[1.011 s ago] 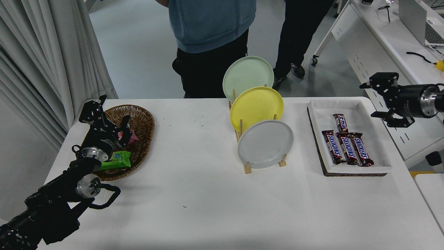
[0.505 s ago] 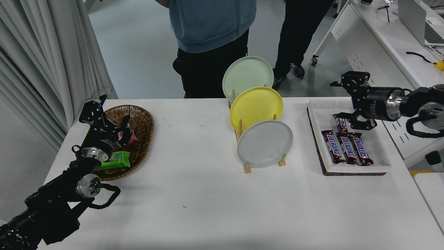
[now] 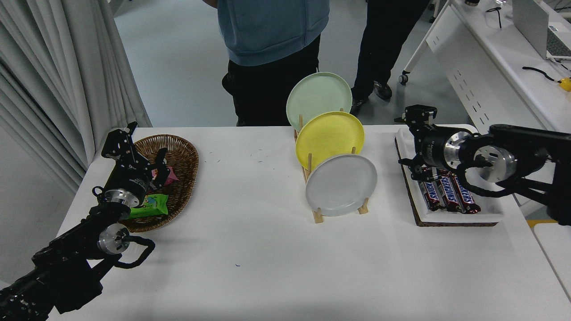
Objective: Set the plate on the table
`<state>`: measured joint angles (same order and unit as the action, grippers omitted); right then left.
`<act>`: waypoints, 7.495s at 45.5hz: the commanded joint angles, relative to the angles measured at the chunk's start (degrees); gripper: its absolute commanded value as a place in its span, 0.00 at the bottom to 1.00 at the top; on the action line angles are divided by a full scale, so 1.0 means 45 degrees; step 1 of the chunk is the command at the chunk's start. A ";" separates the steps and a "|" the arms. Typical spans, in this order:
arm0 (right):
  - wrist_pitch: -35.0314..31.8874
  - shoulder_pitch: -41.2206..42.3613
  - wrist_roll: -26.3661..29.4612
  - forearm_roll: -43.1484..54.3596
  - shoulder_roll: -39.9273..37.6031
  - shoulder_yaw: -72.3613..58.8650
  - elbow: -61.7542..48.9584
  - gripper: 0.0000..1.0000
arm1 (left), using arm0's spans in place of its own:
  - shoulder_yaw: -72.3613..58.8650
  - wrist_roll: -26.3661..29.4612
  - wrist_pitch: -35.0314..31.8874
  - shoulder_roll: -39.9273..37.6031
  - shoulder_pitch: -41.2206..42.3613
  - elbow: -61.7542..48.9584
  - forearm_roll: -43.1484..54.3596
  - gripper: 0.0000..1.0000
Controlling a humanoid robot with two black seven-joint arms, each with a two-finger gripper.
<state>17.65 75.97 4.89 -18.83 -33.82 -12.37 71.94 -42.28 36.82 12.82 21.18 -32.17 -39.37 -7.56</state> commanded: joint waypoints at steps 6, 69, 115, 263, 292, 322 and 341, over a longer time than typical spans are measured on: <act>0.0648 -0.1314 0.0006 -0.0112 0.2144 0.1478 -0.0908 0.99 | 0.0000 0.0000 0.0003 0.0000 0.0000 -0.0002 0.0000 1.00; 0.0785 -0.2389 -0.0072 0.2974 0.2749 0.3549 -0.1670 0.98 | 0.0000 0.0000 0.0003 0.0000 0.0000 0.0018 0.0000 1.00; 0.1312 -0.2467 0.0006 0.1236 0.2691 0.3764 -0.1670 0.45 | 0.0000 0.0000 0.0003 0.0000 0.0000 -0.0002 0.0000 1.00; 0.1410 -0.2272 0.1022 0.0005 0.2379 0.3940 -0.1592 0.00 | 0.0000 0.0000 0.0003 0.0000 0.0000 -0.0002 0.0000 1.00; 0.1293 -0.1120 0.2213 0.0005 0.1891 0.5092 -0.1495 0.00 | 0.0000 0.0000 -0.0016 0.0000 0.0000 -0.0001 0.0000 1.00; 0.2267 0.1828 0.3034 -0.2006 0.0386 0.5326 0.0204 0.00 | 0.0000 0.0000 -0.0016 0.0000 0.0000 0.0018 0.0000 1.00; 0.4398 0.3041 0.3034 -0.6243 0.0913 0.5404 0.0087 0.00 | 0.0000 0.0000 0.0003 0.0000 0.0000 0.0018 0.0000 1.00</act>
<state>33.00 87.44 18.50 -36.94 -30.86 11.56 72.45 -42.28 36.83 12.76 21.18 -32.17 -39.34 -7.56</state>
